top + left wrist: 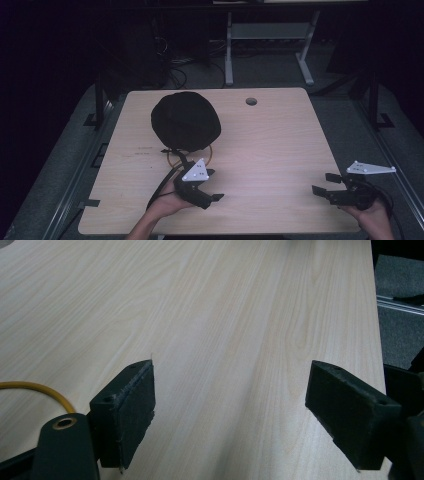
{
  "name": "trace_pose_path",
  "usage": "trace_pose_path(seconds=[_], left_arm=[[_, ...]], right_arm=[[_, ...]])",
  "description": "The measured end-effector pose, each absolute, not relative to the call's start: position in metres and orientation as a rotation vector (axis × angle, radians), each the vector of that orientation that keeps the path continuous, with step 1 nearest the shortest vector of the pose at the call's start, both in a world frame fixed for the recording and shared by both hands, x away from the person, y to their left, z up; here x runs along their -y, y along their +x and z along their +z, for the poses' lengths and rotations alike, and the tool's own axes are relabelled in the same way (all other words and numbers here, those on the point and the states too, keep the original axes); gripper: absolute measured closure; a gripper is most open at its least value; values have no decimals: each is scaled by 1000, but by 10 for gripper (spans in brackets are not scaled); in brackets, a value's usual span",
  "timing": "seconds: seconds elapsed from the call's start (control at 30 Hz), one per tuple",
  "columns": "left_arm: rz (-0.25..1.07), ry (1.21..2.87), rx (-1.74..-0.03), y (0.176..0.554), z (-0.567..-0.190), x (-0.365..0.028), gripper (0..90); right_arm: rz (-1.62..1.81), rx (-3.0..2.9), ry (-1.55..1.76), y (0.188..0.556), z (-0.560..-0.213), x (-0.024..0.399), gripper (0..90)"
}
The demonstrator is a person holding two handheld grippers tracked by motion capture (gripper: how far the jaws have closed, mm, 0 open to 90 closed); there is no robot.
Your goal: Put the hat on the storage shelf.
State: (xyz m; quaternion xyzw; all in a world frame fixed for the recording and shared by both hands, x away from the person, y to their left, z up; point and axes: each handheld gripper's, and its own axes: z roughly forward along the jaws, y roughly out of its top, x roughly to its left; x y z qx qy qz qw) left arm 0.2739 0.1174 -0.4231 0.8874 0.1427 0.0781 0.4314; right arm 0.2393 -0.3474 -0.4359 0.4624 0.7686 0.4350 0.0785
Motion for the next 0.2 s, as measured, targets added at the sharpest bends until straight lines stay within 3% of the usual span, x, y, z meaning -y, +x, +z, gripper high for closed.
trace_pose_path(seconds=[0.2], left_arm=[[182,2223,-357,275,-426,-114,200]], right_arm=[[1392,-2207,1321,216,-447,332,143]])
